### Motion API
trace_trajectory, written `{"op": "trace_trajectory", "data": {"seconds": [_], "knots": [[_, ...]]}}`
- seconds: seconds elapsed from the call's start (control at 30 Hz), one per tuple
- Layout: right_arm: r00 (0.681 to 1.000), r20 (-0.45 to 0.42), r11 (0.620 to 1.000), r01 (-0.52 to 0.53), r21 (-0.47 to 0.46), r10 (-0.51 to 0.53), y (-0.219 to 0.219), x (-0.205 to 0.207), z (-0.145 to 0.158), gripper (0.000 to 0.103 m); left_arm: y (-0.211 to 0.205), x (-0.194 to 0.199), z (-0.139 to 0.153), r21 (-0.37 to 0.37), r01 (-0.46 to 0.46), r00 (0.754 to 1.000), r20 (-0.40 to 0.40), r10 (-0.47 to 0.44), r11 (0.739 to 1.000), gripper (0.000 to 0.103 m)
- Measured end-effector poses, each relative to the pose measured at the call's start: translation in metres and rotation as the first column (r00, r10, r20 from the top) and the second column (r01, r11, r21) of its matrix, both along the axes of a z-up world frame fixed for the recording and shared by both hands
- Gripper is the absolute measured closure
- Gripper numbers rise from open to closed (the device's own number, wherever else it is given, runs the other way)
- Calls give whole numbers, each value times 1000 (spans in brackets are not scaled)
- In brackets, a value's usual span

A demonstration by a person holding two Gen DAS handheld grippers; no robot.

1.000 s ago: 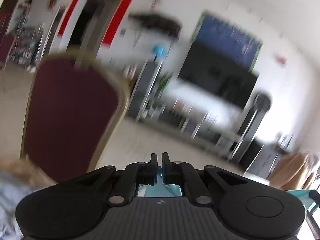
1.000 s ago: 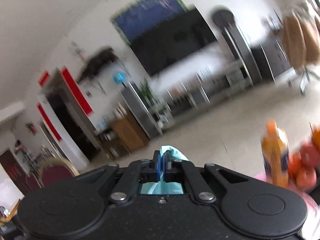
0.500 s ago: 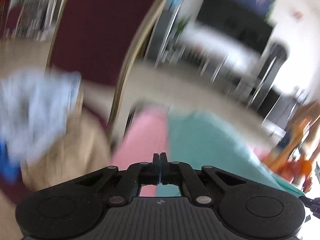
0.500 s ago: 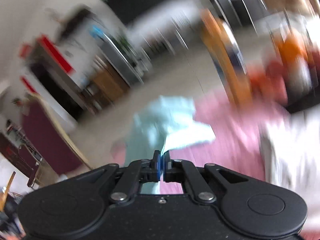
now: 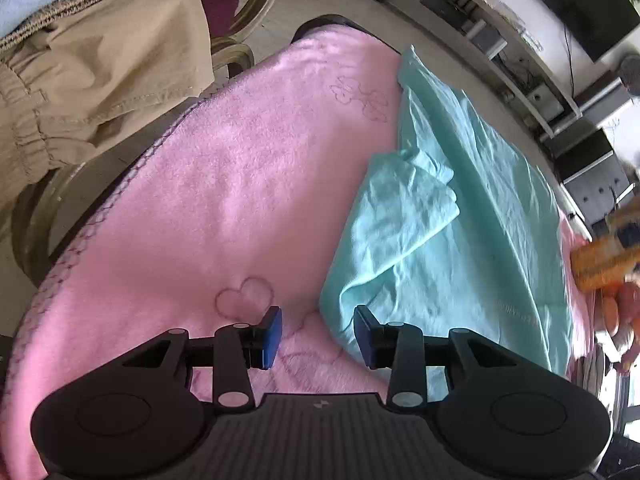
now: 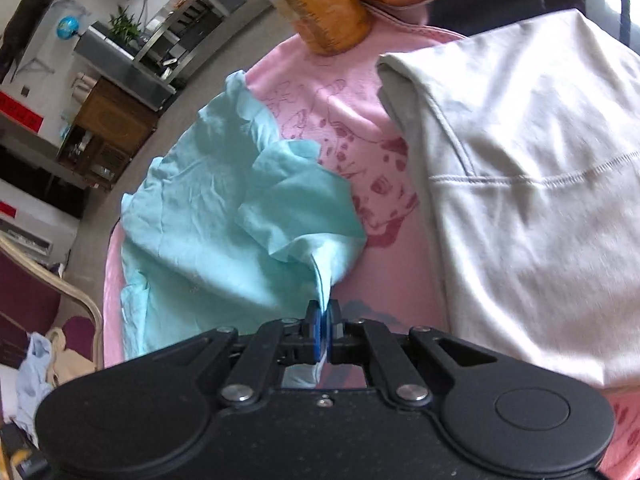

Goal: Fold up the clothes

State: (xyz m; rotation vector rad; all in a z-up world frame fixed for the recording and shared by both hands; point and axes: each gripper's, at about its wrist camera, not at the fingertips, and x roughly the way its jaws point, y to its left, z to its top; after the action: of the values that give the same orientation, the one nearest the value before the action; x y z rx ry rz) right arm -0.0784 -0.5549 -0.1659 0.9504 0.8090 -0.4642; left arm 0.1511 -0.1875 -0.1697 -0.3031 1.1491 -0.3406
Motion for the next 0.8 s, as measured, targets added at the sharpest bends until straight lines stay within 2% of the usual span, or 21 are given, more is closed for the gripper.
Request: {"op": "trace_trajectory", "data": {"seconds": [0.1, 0.13, 0.2, 0.3, 0.37, 0.4, 0.47, 0.57, 0.6, 0.63, 0.8], "knots": [[1000, -6, 1000, 6, 15, -6, -5, 2, -4, 100, -13, 2, -3, 43, 18, 999, 36, -20, 999, 71], [1000, -7, 1000, 11, 19, -11, -5, 2, -5, 100, -17, 2, -5, 59, 28, 998, 51, -31, 998, 82], [1000, -9, 1000, 21, 23, -20, -6, 1, -6, 100, -25, 2, -7, 85, 49, 996, 71, -55, 995, 90], [1000, -16, 999, 27, 24, -26, -8, 1, -8, 99, -29, 1, -8, 91, 77, 994, 76, -84, 993, 88], [999, -22, 999, 31, 25, -30, -8, 1, -9, 98, -29, 1, -9, 85, 85, 994, 68, -91, 993, 79], [999, -23, 999, 33, 26, -33, -9, 0, -10, 98, -29, 2, -9, 75, 83, 994, 66, -88, 994, 71], [999, -26, 999, 39, 26, -38, -9, 0, -10, 98, -31, 2, -10, 71, 80, 994, 72, -85, 994, 70], [999, -33, 999, 38, 18, -37, -8, 1, -12, 98, -37, -1, -10, 104, 91, 990, 98, -101, 990, 80], [999, -36, 999, 36, 15, -36, -8, 1, -12, 98, -40, -1, -10, 116, 94, 989, 107, -107, 989, 94], [999, -40, 999, 35, 13, -34, -7, 2, -13, 98, -41, -2, -10, 121, 94, 987, 115, -108, 988, 103], [998, -39, 999, 39, 7, -39, -8, 2, -13, 98, -37, -12, 7, 118, 74, 977, 192, -96, 990, 103]]}}
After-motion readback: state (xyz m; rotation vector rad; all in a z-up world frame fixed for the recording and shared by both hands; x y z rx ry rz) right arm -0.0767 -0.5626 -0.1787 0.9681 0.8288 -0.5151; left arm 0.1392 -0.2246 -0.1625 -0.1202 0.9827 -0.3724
